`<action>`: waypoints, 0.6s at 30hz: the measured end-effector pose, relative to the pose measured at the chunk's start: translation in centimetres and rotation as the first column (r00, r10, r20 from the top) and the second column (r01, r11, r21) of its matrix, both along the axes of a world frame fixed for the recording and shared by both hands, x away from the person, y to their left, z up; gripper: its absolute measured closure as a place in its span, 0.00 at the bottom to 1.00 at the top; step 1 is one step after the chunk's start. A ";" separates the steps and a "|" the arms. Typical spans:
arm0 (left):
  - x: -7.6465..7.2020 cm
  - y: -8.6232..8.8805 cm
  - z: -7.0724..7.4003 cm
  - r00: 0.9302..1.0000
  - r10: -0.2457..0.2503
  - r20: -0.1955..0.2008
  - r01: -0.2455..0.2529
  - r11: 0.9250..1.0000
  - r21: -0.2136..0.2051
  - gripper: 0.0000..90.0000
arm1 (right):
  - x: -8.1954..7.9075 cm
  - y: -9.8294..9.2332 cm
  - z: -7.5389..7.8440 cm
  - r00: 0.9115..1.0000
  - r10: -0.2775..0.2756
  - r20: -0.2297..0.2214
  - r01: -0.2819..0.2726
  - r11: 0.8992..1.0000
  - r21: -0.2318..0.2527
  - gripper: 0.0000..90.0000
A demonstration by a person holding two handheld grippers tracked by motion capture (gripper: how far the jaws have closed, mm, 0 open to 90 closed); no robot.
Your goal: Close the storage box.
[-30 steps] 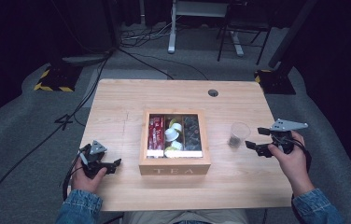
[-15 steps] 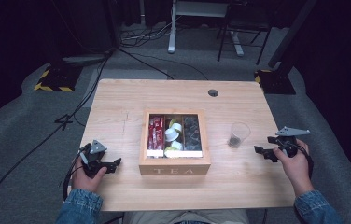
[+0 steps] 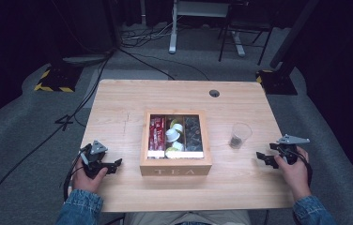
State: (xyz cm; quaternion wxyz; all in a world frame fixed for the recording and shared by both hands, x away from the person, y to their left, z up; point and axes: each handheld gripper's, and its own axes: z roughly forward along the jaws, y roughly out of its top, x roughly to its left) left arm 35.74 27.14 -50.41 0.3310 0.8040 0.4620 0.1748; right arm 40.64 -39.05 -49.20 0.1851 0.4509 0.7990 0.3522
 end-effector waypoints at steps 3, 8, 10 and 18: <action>0.0 0.0 0.0 1.000 0.000 0.000 0.000 1.000 0.000 0.18 | -0.3 -0.1 -0.5 1.000 0.002 0.006 -0.002 1.000 0.001 0.21; 0.0 0.0 0.0 1.000 0.000 0.000 0.000 1.000 0.000 0.18 | -0.6 0.0 -1.0 1.000 -0.001 0.015 0.001 1.000 0.000 0.20; 0.0 0.0 0.0 1.000 0.000 0.000 0.000 1.000 0.000 0.18 | -0.7 0.1 -1.0 1.000 0.000 0.018 0.000 1.000 -0.005 0.19; 0.0 0.0 0.0 1.000 -0.001 -0.003 0.001 1.000 0.000 0.18 | -0.8 0.3 -1.1 1.000 0.009 0.023 -0.008 1.000 -0.022 0.16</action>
